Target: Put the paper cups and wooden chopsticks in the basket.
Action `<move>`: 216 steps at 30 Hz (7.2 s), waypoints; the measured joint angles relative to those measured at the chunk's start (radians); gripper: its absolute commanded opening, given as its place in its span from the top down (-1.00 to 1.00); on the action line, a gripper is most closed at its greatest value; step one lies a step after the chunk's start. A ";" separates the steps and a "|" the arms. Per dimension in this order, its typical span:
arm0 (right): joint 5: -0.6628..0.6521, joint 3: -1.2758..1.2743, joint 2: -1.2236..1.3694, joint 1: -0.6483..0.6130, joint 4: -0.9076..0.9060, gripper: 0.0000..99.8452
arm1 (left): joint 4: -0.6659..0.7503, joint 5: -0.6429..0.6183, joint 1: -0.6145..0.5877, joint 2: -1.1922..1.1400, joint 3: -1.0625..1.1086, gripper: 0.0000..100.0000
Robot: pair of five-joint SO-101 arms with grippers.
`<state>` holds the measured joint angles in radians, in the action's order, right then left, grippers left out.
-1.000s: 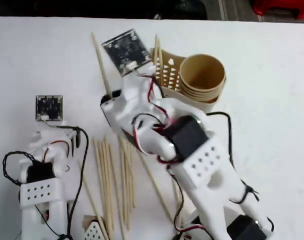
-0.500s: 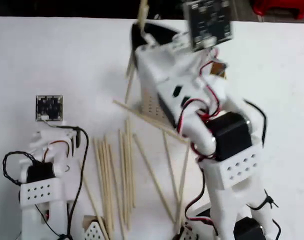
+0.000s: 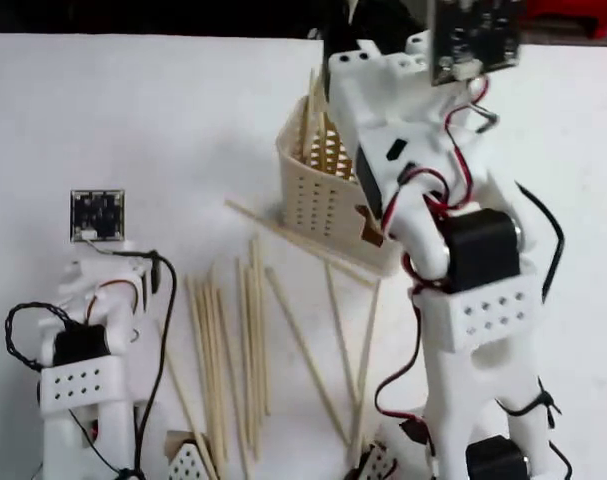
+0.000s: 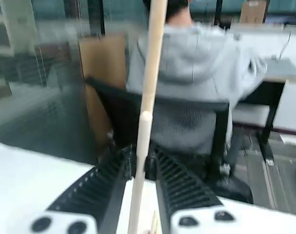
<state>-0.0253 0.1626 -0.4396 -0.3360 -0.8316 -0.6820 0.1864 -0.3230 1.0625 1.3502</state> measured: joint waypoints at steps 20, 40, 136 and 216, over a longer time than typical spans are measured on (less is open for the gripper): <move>-0.023 -0.267 -0.114 0.002 -0.055 0.69 | 0.002 0.000 0.000 0.000 0.000 0.57; 0.123 -0.516 0.087 -0.408 -0.491 0.69 | 0.020 0.000 -0.052 0.000 0.000 0.57; 0.140 -0.344 -0.014 -0.009 0.390 0.96 | 0.020 0.000 -0.054 0.000 0.000 0.57; -0.005 -1.436 -0.901 -0.031 -0.055 0.96 | -0.353 0.015 0.259 -0.752 -0.423 0.47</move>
<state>-0.0299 -1.2735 -1.3403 -0.3667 -0.8869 -1.0349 0.2018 -0.0637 0.3107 0.9268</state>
